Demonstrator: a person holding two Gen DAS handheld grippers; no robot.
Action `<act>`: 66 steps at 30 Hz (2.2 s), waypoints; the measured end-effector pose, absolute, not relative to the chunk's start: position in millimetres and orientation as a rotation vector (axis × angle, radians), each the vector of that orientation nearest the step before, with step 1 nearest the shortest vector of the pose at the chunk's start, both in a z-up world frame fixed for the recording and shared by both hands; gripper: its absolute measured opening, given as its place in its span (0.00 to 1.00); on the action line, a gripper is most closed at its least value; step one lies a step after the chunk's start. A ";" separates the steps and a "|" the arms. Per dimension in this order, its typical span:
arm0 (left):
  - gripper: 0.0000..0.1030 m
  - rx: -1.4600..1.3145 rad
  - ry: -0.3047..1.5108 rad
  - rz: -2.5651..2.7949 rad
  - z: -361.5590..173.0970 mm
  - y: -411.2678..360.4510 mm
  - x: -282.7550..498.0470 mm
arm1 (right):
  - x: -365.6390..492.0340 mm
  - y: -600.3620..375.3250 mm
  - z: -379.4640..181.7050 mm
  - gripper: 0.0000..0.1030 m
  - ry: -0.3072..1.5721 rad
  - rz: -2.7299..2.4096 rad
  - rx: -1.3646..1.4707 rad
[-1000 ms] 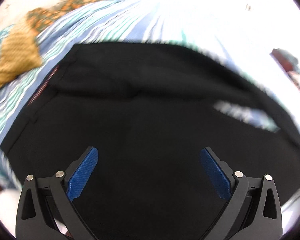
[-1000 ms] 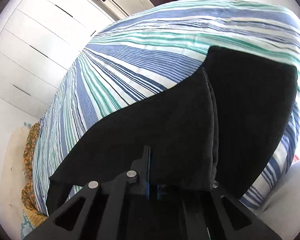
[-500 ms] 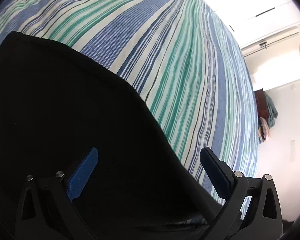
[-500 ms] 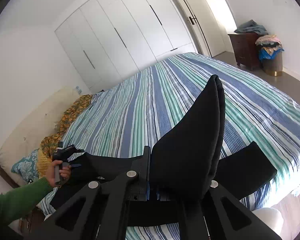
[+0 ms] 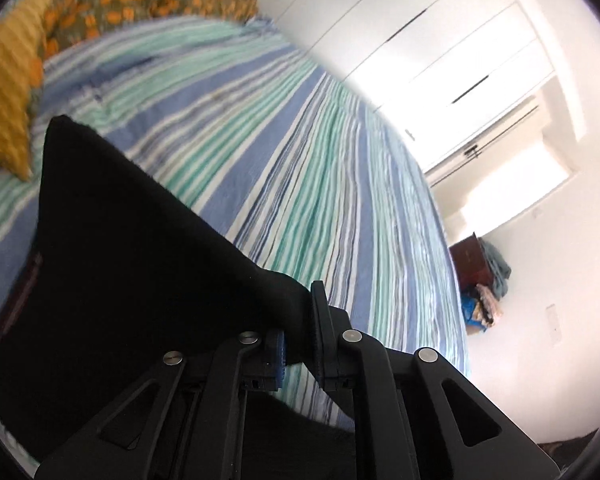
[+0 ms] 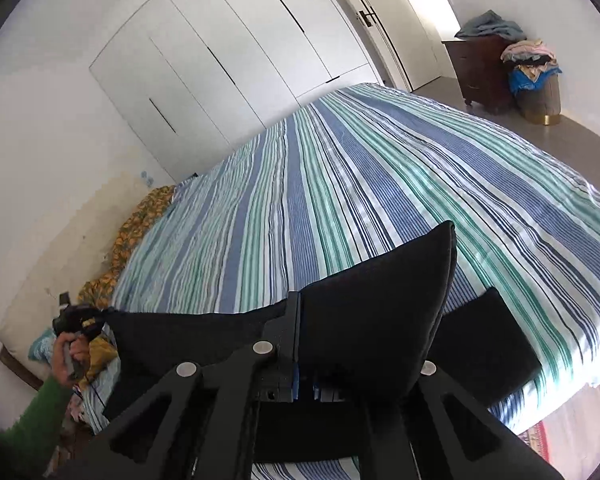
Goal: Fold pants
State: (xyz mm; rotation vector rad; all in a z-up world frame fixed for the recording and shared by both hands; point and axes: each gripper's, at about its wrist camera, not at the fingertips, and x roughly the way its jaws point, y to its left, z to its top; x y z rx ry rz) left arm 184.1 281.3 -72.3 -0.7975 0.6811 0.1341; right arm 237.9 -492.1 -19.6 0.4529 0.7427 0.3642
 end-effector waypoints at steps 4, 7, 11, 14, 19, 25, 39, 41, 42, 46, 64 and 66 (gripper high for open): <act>0.13 -0.829 0.677 0.200 -108.9 251.2 85.3 | 251.4 -502.9 -21.4 0.04 0.795 0.364 0.471; 0.13 -0.872 0.853 0.258 -188.4 221.1 53.8 | 251.4 -513.0 -58.3 0.04 0.933 0.284 0.441; 0.12 -0.901 0.955 0.297 -237.9 205.4 42.1 | 252.1 -530.3 -122.1 0.05 1.140 0.119 0.343; 0.12 -0.874 0.959 0.291 -230.7 201.9 48.2 | 249.1 -536.8 -140.0 0.05 1.172 0.095 0.287; 0.12 -0.853 0.959 0.306 -229.5 195.5 50.9 | 247.3 -536.6 -138.9 0.05 1.154 0.094 0.249; 0.12 -0.779 0.988 0.282 -227.6 168.5 60.8 | 257.3 -545.4 -139.2 0.05 1.159 0.020 0.230; 0.13 -0.783 1.005 0.278 -233.4 171.1 68.7 | 251.2 -616.1 -154.8 0.66 1.079 0.138 0.848; 0.13 -0.779 1.007 0.278 -234.0 171.8 67.6 | 258.6 -622.9 -165.7 0.20 1.129 0.105 0.866; 0.13 -0.775 1.004 0.277 -232.5 171.0 67.3 | 263.2 -621.0 -166.5 0.08 1.160 0.070 0.798; 0.13 -0.764 1.002 0.276 -233.8 167.7 64.5 | 270.2 -579.8 -117.1 0.07 1.020 0.141 0.382; 0.06 -0.791 0.976 0.285 -230.9 170.5 54.2 | 272.3 -593.8 -153.6 0.21 1.203 0.005 0.302; 0.05 -0.785 0.988 0.300 -231.4 168.5 51.4 | 274.9 -590.6 -154.3 0.21 1.211 -0.003 0.282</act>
